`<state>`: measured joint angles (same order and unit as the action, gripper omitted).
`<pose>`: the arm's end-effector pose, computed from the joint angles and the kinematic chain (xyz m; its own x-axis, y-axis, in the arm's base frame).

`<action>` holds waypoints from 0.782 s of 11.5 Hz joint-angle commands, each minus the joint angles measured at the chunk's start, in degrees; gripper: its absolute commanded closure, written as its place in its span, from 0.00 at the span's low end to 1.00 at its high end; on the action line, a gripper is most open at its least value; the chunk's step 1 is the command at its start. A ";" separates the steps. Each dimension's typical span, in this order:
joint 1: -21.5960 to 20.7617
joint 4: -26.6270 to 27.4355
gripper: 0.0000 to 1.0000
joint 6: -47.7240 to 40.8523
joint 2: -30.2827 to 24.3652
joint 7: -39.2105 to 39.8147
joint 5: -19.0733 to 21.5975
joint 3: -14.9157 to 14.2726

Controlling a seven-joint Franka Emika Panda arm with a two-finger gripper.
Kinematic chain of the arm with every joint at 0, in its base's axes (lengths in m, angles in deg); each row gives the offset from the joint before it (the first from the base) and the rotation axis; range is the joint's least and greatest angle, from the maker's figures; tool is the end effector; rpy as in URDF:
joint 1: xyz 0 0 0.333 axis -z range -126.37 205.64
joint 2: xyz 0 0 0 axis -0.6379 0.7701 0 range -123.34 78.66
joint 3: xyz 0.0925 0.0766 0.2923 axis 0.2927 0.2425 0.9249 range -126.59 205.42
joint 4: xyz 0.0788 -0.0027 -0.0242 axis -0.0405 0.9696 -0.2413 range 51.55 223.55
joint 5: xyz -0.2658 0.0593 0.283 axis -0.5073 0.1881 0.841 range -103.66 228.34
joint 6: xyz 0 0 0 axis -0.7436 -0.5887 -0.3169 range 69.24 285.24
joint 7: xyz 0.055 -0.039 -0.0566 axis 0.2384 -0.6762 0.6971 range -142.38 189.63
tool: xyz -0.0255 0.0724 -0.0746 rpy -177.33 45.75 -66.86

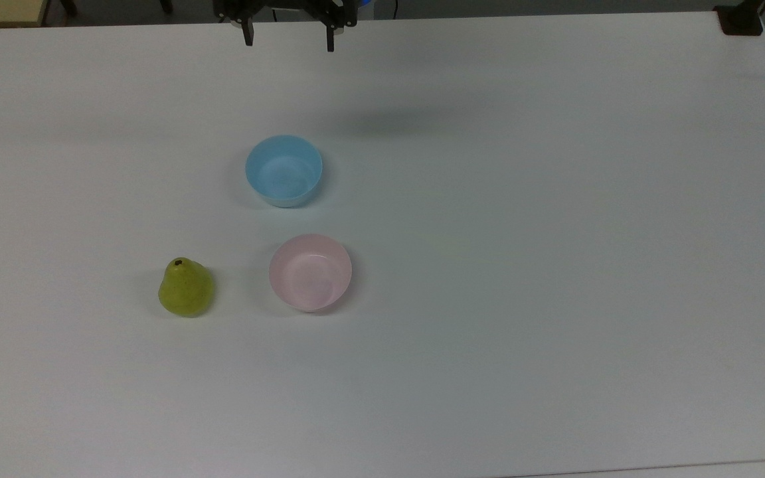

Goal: Place the pear in the bowl
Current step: 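Move the open gripper toward the yellow-green pear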

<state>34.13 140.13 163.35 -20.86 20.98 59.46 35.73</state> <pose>0.5656 0.0133 0.5936 0.9998 -0.0118 -0.0143 -0.0110 -0.9986 0.0525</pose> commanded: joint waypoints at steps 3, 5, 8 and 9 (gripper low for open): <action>-0.11 1.02 0.00 -0.21 -1.22 2.11 1.04 -1.41; 0.23 -0.29 0.00 0.57 -0.26 4.12 1.12 -2.11; 3.39 -1.70 0.00 6.89 2.90 8.00 1.21 -2.47; 4.44 -2.31 0.00 8.82 4.22 8.18 1.21 -2.47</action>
<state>36.60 139.68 168.34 -19.84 26.62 59.46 33.73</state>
